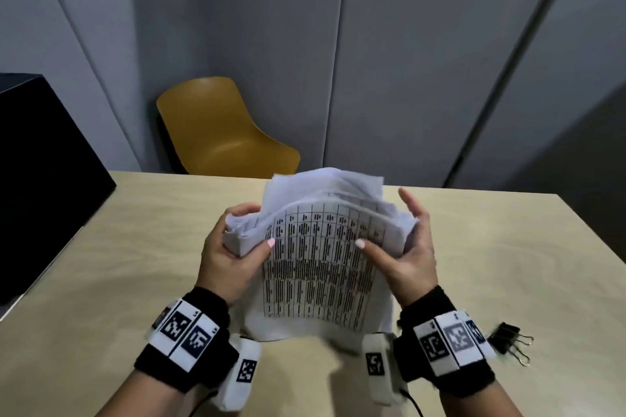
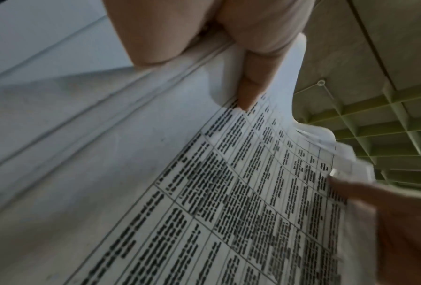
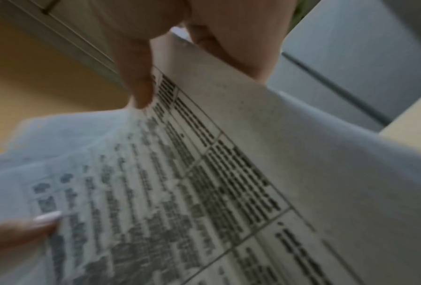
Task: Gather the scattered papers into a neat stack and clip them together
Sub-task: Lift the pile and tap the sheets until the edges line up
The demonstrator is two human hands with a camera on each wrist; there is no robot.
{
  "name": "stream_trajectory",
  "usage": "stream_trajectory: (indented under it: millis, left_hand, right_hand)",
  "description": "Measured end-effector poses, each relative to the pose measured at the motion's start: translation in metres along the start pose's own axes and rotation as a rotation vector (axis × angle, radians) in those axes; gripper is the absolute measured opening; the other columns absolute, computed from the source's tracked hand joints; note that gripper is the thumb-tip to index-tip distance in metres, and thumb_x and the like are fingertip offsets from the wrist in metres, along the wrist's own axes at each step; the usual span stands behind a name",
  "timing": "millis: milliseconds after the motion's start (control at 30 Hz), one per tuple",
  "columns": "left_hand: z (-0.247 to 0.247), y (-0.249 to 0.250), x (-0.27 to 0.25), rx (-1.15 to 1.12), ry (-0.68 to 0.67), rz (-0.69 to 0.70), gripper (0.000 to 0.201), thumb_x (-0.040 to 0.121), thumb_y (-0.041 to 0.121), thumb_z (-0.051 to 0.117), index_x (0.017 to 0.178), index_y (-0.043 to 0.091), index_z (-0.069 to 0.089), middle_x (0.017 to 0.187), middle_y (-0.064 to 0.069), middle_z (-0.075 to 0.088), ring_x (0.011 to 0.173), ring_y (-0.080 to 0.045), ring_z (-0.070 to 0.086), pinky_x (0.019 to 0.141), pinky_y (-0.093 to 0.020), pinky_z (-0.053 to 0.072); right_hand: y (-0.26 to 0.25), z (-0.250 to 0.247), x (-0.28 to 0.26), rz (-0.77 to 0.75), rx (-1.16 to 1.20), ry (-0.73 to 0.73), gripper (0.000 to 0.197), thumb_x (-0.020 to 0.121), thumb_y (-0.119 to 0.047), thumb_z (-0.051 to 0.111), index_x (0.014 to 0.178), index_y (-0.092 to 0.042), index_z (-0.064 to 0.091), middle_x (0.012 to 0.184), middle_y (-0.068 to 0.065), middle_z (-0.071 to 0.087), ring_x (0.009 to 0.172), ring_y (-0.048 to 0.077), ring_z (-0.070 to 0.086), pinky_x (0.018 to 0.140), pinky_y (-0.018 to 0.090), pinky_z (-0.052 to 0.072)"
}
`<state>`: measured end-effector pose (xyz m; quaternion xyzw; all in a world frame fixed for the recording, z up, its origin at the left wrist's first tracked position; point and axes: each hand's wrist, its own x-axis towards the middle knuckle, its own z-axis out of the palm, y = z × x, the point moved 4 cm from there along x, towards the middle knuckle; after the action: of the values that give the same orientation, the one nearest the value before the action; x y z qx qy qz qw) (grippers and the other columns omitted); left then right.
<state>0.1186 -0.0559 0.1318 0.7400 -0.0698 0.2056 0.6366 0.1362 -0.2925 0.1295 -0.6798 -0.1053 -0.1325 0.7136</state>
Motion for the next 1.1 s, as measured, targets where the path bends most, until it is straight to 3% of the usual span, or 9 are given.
stream_trajectory:
  millis: [167, 333, 433, 600, 733, 833, 967, 1033, 1100]
  left_hand:
    - [-0.006, 0.004, 0.008, 0.004, 0.05, 0.043, 0.044, 0.063, -0.003, 0.079, 0.081, 0.032, 0.059, 0.078, 0.034, 0.066, 0.072, 0.012, 0.062, 0.063, -0.002, 0.045]
    - [-0.016, 0.02, 0.007, -0.024, 0.152, 0.198, 0.085, 0.052, 0.016, 0.082, 0.122, 0.035, 0.038, 0.107, 0.013, 0.06, 0.095, 0.002, 0.058, 0.084, -0.012, 0.047]
    - [-0.013, 0.031, 0.006, 0.085, 0.195, 0.347, 0.094, 0.056, 0.022, 0.079, 0.134, 0.031, 0.028, 0.122, -0.006, 0.044, 0.107, -0.004, 0.052, 0.092, -0.017, 0.045]
    - [0.004, 0.05, 0.004, 0.472, 0.092, 0.49, 0.07, 0.066, 0.022, 0.072, 0.13, 0.02, 0.044, 0.123, -0.008, 0.041, 0.111, 0.013, 0.038, 0.097, -0.003, 0.033]
    - [-0.005, 0.05, 0.007, 0.538, 0.065, 0.465, 0.045, 0.07, 0.018, 0.07, 0.113, 0.012, 0.06, 0.104, -0.005, 0.059, 0.091, 0.006, 0.049, 0.089, -0.002, 0.037]
    - [-0.021, 0.041, 0.004, 0.337, 0.114, 0.383, 0.046, 0.068, 0.024, 0.071, 0.111, 0.028, 0.053, 0.096, 0.018, 0.062, 0.084, 0.008, 0.057, 0.075, -0.007, 0.046]
    - [-0.036, 0.006, -0.001, -0.04, 0.102, 0.071, 0.1, 0.051, 0.004, 0.086, 0.129, 0.033, 0.031, 0.102, 0.003, 0.062, 0.082, 0.001, 0.066, 0.069, -0.012, 0.052]
    - [-0.028, -0.012, -0.007, -0.15, -0.02, -0.135, 0.095, 0.043, 0.009, 0.09, 0.126, 0.026, 0.048, 0.101, 0.003, 0.066, 0.082, 0.003, 0.067, 0.07, -0.011, 0.053]
    - [-0.011, -0.019, -0.01, -0.099, -0.067, -0.217, 0.043, 0.052, 0.011, 0.088, 0.087, 0.032, 0.074, 0.077, 0.014, 0.074, 0.072, 0.01, 0.066, 0.065, -0.005, 0.049]
  right_hand:
    - [-0.01, -0.008, 0.005, -0.076, 0.034, 0.048, 0.064, 0.069, 0.022, 0.063, 0.108, -0.026, 0.045, 0.093, -0.002, 0.057, 0.076, -0.001, 0.062, 0.073, 0.013, 0.052]
    - [-0.02, -0.015, -0.007, -0.181, -0.055, 0.133, 0.106, 0.059, -0.012, 0.082, 0.14, -0.037, 0.018, 0.106, 0.014, 0.054, 0.084, 0.012, 0.06, 0.079, 0.025, 0.051]
    - [-0.032, -0.006, -0.006, -0.328, -0.255, 0.145, 0.111, 0.059, -0.011, 0.078, 0.142, -0.035, 0.008, 0.119, 0.009, 0.048, 0.107, 0.018, 0.053, 0.089, 0.02, 0.043]
    - [-0.048, 0.011, 0.001, -0.482, -0.576, 0.035, 0.068, 0.065, -0.017, 0.075, 0.128, -0.011, 0.051, 0.111, 0.01, 0.048, 0.106, -0.007, 0.043, 0.095, 0.006, 0.034]
    - [-0.046, -0.002, 0.001, -0.453, -0.552, 0.063, 0.04, 0.07, -0.003, 0.072, 0.107, -0.014, 0.064, 0.099, 0.01, 0.059, 0.093, 0.006, 0.056, 0.09, 0.007, 0.04]
    - [-0.045, -0.011, -0.003, -0.419, -0.412, 0.103, 0.057, 0.068, 0.0, 0.074, 0.114, -0.024, 0.053, 0.098, 0.004, 0.061, 0.092, 0.001, 0.057, 0.081, 0.013, 0.046]
    - [-0.016, -0.023, -0.006, -0.096, -0.097, 0.042, 0.098, 0.057, 0.008, 0.081, 0.136, -0.02, 0.031, 0.103, 0.0, 0.06, 0.095, -0.002, 0.06, 0.08, 0.014, 0.051]
    - [0.008, -0.019, -0.011, 0.123, -0.023, -0.07, 0.076, 0.053, -0.007, 0.087, 0.121, -0.018, 0.054, 0.094, -0.005, 0.071, 0.086, -0.001, 0.067, 0.075, 0.017, 0.054]
    - [0.022, -0.013, -0.011, 0.169, -0.075, -0.065, 0.026, 0.062, -0.006, 0.081, 0.081, -0.022, 0.074, 0.072, -0.011, 0.075, 0.069, -0.001, 0.068, 0.063, 0.017, 0.054]
